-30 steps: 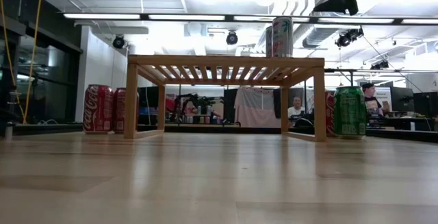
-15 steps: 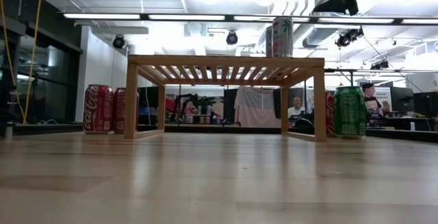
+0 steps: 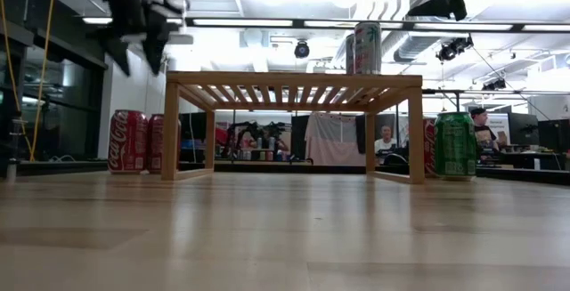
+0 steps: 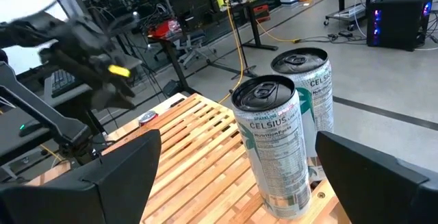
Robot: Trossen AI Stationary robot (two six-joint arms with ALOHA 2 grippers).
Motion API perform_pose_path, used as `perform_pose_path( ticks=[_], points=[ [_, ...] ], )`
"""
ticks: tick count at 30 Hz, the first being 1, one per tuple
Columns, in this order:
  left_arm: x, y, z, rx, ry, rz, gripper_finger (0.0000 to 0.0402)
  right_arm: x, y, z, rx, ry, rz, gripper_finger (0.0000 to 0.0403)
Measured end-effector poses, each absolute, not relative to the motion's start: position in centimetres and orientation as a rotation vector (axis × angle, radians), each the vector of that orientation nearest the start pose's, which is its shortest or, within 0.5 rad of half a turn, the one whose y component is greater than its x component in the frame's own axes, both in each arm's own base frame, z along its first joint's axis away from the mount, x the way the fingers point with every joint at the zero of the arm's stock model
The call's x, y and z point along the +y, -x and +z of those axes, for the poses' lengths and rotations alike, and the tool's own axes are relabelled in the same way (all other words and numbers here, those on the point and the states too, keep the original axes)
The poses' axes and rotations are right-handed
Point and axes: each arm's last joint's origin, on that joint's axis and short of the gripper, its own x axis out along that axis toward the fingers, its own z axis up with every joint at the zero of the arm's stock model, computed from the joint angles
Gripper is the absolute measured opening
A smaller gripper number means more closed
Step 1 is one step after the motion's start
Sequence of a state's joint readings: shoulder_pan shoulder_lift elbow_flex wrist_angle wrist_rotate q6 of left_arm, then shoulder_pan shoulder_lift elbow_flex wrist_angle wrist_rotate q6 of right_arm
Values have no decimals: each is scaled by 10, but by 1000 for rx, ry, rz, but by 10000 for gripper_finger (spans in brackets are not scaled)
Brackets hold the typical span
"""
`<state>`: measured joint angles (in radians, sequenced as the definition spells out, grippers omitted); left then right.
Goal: Place canned beverage on shelf
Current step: Put the bottom left red white soda can on the shelf
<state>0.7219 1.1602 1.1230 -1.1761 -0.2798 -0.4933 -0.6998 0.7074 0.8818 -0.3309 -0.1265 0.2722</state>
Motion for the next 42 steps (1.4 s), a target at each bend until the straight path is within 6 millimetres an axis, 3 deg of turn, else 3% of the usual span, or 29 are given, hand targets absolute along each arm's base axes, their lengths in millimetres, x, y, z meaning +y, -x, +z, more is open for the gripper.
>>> perform_pose_path(
  ticks=[3,8,20,26,42],
  points=[
    [138,-136,284,1066,711,1195,333,-91,-114,361,72,-330,-590,374],
    [142,-135,263,1042,746,1207,333,-91,-114,360,85,-336,-592,374],
    [156,-130,255,952,748,1267,333,-91,-113,359,96,-341,-593,374],
    [159,-126,253,970,757,1284,333,-91,-113,359,96,-341,-593,374],
    [177,-139,224,1112,817,1231,333,-91,-113,359,96,-341,-593,374]
  ],
)
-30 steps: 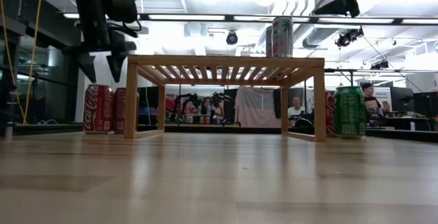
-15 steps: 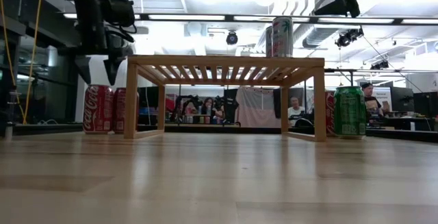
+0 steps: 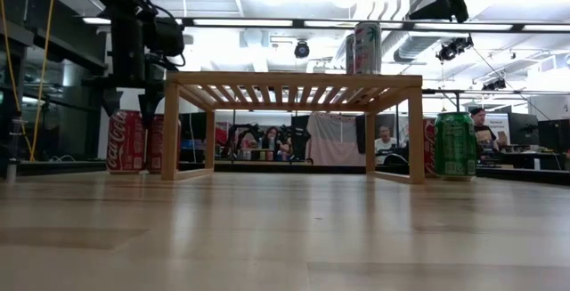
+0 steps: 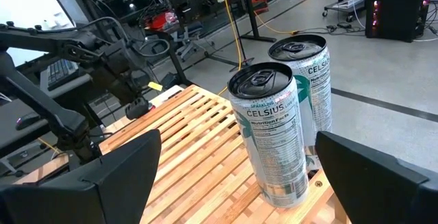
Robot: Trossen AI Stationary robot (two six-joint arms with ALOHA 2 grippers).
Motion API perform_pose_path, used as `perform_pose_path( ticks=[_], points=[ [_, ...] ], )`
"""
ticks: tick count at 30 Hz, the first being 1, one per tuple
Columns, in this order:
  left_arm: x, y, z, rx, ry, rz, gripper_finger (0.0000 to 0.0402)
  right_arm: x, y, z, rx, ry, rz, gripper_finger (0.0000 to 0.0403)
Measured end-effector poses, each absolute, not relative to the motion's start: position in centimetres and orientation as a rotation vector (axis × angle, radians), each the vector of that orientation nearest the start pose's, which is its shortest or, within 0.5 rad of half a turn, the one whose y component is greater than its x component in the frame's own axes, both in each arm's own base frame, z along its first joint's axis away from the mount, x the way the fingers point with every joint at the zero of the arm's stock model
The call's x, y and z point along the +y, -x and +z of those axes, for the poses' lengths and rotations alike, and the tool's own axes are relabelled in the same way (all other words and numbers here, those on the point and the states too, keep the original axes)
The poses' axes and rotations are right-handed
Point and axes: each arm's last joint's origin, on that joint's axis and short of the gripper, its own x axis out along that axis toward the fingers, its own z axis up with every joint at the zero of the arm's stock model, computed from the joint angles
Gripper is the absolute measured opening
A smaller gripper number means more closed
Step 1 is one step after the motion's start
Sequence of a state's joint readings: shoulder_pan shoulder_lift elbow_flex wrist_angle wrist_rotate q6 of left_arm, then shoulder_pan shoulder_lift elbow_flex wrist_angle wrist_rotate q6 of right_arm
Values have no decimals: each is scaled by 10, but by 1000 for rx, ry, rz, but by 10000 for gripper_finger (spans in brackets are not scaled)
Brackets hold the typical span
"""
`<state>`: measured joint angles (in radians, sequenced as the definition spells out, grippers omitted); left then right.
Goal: Place canned beverage on shelf
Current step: Put the bottom left red white soda can on the shelf
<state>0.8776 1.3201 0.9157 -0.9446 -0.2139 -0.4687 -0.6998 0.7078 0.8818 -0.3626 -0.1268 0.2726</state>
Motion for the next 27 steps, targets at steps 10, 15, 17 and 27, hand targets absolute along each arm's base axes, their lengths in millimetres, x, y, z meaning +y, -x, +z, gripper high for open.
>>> perform_pose_path(
  ticks=[10,15,17,27],
  points=[
    [169,-133,230,1161,790,1188,283,-91,-113,359,91,-358,-594,374],
    [156,-123,258,1086,791,1167,279,-91,-113,359,92,-357,-594,374],
    [150,-120,276,1013,784,1152,279,-91,-113,359,91,-357,-594,374],
    [114,-125,377,711,668,1016,279,-91,-113,359,91,-357,-594,374]
  ],
)
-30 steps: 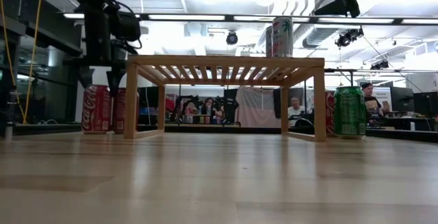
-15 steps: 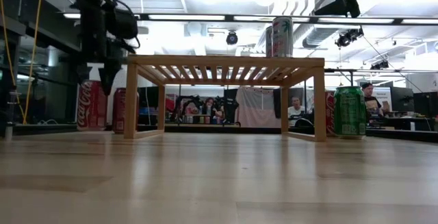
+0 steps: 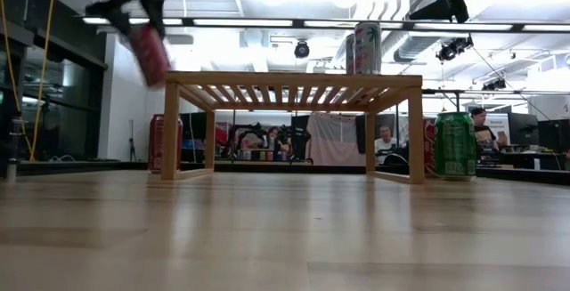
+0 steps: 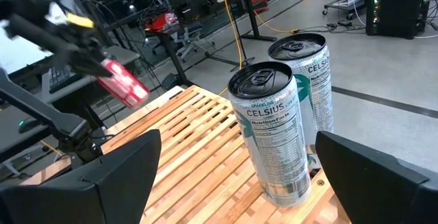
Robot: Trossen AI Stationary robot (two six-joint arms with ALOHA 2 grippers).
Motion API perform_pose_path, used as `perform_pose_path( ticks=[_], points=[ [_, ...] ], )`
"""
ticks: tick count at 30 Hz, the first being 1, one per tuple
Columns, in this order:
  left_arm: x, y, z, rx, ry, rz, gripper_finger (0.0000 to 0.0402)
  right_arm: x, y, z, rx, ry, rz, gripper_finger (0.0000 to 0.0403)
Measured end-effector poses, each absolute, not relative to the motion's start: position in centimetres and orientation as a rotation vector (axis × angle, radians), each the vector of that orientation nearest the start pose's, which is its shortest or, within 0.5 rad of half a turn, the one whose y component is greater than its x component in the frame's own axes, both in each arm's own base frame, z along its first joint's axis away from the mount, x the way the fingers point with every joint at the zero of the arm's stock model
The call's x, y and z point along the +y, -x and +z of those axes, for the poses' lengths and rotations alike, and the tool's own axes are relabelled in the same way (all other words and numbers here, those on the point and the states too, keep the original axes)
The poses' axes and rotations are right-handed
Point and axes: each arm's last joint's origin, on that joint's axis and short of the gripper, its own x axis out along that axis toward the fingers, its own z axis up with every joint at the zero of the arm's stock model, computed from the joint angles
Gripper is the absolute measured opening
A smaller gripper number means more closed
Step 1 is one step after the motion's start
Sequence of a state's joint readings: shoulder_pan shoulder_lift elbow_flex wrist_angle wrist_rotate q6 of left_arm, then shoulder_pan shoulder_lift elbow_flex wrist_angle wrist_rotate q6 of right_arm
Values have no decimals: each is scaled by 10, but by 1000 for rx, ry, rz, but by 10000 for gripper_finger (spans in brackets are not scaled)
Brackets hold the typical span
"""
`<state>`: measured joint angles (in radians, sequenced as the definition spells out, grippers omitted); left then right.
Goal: Place canned beverage on shelf
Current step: Put the bottom left red white soda can on the shelf
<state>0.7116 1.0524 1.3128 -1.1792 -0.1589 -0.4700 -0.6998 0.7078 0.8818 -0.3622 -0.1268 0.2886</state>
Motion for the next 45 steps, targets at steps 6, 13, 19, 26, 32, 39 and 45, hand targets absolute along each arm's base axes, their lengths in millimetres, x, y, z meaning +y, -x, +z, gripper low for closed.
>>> perform_pose_path(
  ticks=[6,13,19,26,32,39,45],
  points=[
    [106,-157,430,604,549,897,279,-91,-113,359,84,-382,-595,374],
    [127,-226,457,646,360,772,279,-91,-113,359,72,-419,-598,374],
    [151,-290,449,716,255,671,279,-91,-113,359,54,-478,-601,374],
    [173,-340,421,802,194,565,279,-89,-114,359,47,-535,-556,374],
    [184,-363,399,863,153,510,279,-84,-118,360,43,-561,-496,374],
    [189,-373,387,887,125,487,279,-70,-132,367,-9,-561,-374,374],
    [188,-374,388,880,90,461,279,-55,-153,375,-76,-564,-251,374]
  ],
)
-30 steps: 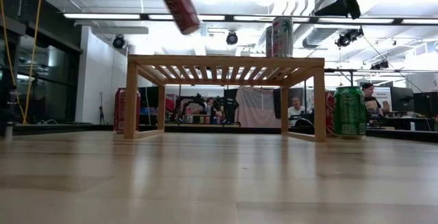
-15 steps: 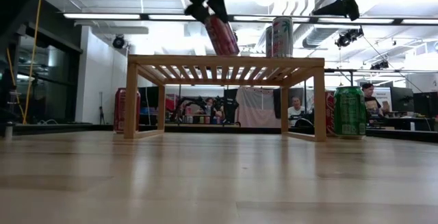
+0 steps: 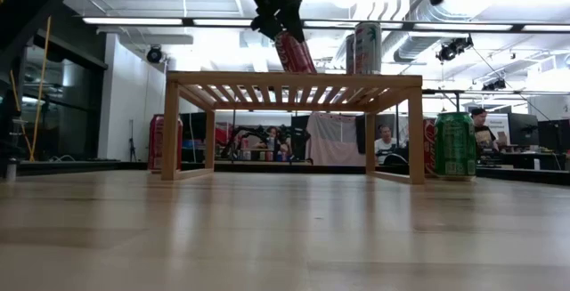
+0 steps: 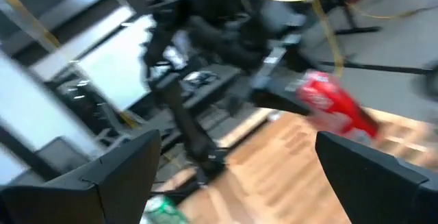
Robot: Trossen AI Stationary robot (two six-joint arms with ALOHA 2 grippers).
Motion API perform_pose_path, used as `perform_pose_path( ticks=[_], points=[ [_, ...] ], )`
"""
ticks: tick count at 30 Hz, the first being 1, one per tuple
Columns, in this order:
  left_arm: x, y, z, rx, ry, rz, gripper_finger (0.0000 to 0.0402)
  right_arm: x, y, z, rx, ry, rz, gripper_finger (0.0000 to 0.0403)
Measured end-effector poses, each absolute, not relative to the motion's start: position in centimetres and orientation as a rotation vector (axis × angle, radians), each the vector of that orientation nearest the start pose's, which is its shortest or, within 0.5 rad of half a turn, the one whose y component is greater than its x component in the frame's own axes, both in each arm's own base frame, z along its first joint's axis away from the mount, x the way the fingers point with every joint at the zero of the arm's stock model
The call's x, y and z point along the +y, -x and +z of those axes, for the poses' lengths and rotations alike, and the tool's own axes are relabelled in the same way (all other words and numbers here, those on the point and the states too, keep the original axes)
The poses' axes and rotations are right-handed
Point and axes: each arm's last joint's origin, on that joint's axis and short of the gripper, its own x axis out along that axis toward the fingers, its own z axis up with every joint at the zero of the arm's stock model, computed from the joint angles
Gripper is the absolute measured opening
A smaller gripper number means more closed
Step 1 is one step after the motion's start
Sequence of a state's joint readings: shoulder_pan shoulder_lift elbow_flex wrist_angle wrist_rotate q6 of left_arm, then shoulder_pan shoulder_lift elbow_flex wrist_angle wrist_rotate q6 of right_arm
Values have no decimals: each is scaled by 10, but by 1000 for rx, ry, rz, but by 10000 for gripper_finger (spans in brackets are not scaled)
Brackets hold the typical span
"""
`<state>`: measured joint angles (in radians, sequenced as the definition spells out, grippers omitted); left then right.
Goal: Place canned beverage on shelf
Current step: Put the bottom left red white soda can on the shelf
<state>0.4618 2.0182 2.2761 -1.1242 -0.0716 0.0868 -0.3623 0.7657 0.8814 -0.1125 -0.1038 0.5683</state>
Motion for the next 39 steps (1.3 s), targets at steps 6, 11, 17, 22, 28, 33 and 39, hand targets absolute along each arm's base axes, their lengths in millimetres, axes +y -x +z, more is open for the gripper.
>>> perform_pose_path(
  ticks=[6,11,17,22,28,33,39],
  points=[
    [184,-375,388,883,77,396,288,-34,-187,375,-111,-484,-153,374],
    [176,-376,386,926,38,350,290,-18,-215,361,-28,-416,-207,356],
    [170,-377,384,951,28,302,290,-6,-250,351,92,-311,-417,250],
    [169,-377,384,950,9,267,290,-10,-278,338,213,-242,-601,78],
    [169,-377,384,951,7,266,291,-21,-295,324,328,-209,-671,32],
    [168,-377,384,952,17,258,300,-32,-302,305,436,-166,-714,6],
    [167,-378,384,939,39,201,314,-45,-308,295,505,-85,-733,4]
  ],
)
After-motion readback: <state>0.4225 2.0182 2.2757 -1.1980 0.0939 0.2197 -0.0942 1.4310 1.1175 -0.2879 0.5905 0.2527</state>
